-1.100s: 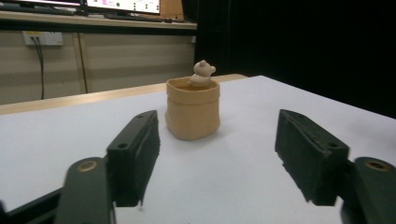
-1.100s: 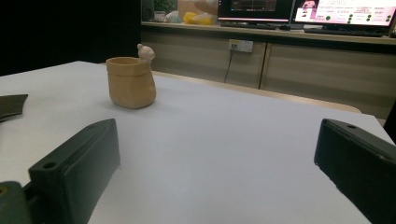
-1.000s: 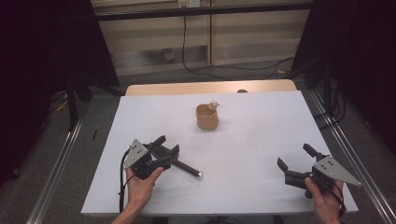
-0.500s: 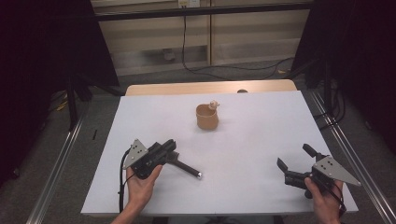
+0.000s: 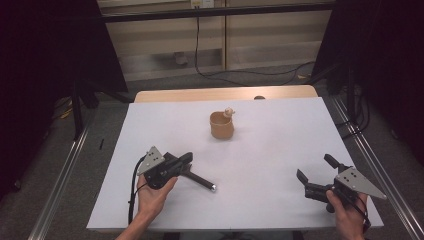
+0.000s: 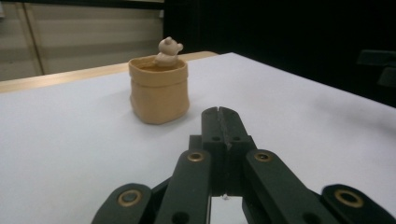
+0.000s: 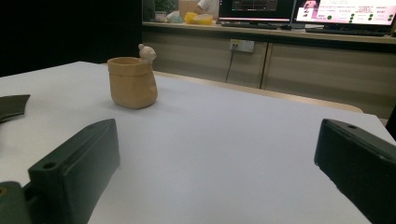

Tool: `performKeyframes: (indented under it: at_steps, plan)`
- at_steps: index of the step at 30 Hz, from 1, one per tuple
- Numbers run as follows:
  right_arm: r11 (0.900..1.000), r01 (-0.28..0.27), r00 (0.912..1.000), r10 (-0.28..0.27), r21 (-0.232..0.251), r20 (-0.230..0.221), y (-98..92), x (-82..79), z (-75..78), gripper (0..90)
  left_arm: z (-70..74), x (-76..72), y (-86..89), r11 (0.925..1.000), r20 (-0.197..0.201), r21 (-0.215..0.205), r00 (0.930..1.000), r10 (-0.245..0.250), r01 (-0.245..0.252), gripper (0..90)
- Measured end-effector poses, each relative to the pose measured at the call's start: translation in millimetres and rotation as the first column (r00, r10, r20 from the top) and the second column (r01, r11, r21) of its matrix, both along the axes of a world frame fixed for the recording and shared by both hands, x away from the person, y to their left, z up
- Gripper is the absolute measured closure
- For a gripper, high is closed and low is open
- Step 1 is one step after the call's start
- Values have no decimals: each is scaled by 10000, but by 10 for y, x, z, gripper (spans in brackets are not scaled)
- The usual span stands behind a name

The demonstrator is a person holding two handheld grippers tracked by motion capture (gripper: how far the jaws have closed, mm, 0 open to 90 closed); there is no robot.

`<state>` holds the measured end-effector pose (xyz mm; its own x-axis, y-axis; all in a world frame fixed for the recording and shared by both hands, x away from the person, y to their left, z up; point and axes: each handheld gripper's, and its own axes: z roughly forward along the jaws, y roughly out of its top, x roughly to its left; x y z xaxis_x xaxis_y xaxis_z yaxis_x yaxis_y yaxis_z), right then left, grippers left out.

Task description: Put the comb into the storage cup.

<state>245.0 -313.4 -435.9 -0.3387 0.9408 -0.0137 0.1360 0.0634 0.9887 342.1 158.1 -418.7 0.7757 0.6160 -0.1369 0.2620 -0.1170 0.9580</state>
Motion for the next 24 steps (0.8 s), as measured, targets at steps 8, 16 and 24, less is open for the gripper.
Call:
performKeyframes:
  at_steps: [8, 16, 24]
  plan:
    - [10000, -63, 10000, 63, -24, -14, 4, 4, -1, 0, 48, 39, -71, 9997, -418, 238, 9991, -99, 109, 900]
    - [10000, -77, 10000, 77, -61, 10, 9, 1, -1, 0, 87, 86, -193, 9957, -1053, 556, 9921, -678, 740, 900]
    - [9999, -118, 9999, 119, -32, 41, 12, -8, 2, 0, 70, 92, -251, 9912, -1661, 896, 9828, -812, 970, 900]
